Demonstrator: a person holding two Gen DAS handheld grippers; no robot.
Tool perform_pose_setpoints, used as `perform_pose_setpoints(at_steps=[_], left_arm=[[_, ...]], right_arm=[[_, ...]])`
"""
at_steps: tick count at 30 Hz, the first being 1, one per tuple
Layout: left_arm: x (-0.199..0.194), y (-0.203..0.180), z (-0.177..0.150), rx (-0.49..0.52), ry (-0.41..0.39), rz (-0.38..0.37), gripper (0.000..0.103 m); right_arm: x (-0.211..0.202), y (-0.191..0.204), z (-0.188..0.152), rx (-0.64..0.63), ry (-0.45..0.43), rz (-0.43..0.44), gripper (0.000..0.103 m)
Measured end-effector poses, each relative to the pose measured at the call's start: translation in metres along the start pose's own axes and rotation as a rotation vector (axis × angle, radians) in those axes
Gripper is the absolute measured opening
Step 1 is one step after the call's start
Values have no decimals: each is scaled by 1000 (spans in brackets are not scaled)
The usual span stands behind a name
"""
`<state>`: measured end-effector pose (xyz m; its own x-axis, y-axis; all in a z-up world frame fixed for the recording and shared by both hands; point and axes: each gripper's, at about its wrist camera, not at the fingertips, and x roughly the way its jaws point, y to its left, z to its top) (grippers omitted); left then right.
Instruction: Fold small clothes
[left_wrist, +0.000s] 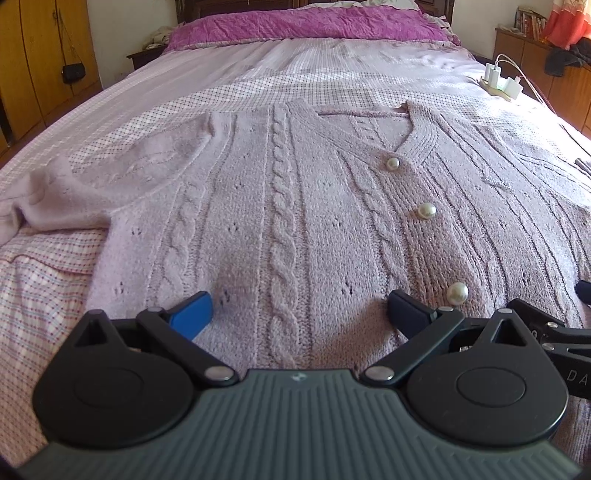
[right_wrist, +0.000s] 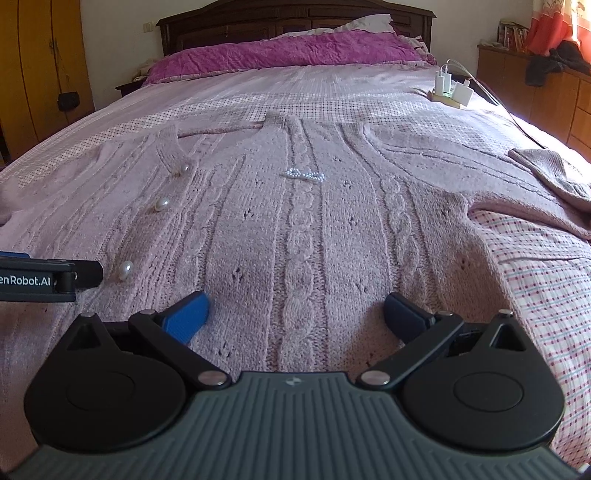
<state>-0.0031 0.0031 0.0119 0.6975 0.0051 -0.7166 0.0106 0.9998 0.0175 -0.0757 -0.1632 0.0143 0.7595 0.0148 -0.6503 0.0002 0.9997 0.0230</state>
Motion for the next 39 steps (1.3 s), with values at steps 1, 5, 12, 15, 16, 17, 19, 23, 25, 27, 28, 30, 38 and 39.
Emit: perform_pose_setpoints(at_steps=[1, 5, 12, 15, 16, 17, 19, 23, 25, 27, 28, 30, 38, 39], left_arm=[[-1, 1, 0, -1, 5, 0, 103], [-6, 3, 0, -2, 15, 12, 103], [-10, 10, 1, -29, 27, 5, 103], [-13, 11, 1, -35, 28, 2, 103], [-13, 12, 1, -36, 27, 3, 103], [-13, 12, 1, -37, 26, 3, 103], [-14, 13, 2, -41, 25, 2, 103], [-15, 14, 3, -44, 23, 5, 103], [-16, 14, 3, -45, 22, 4, 103], [-16, 14, 3, -45, 20, 4, 103], [-16, 14, 3, -45, 21, 5, 103], [-17, 14, 3, -44, 21, 7, 103], [-20, 11, 4, -30, 21, 2, 103], [-20, 10, 5, -29, 22, 2, 103]], right_arm=[[-1, 0, 0, 2, -1, 4, 103], [-5, -1, -1, 5, -4, 13, 103], [-12, 1, 0, 15, -8, 25, 103], [-15, 2, 1, 15, -11, 25, 103], [-15, 3, 1, 17, -11, 25, 103], [-16, 2, 2, 19, -13, 26, 103], [-18, 3, 2, 24, -14, 28, 103], [-20, 4, 2, 22, -15, 32, 103], [-21, 4, 2, 22, -16, 28, 103], [-22, 4, 1, 23, -17, 29, 103], [-23, 4, 2, 24, -17, 30, 103], [-24, 4, 2, 26, -19, 33, 103], [-29, 1, 3, 49, -19, 64, 103], [-30, 0, 3, 51, -18, 70, 103]])
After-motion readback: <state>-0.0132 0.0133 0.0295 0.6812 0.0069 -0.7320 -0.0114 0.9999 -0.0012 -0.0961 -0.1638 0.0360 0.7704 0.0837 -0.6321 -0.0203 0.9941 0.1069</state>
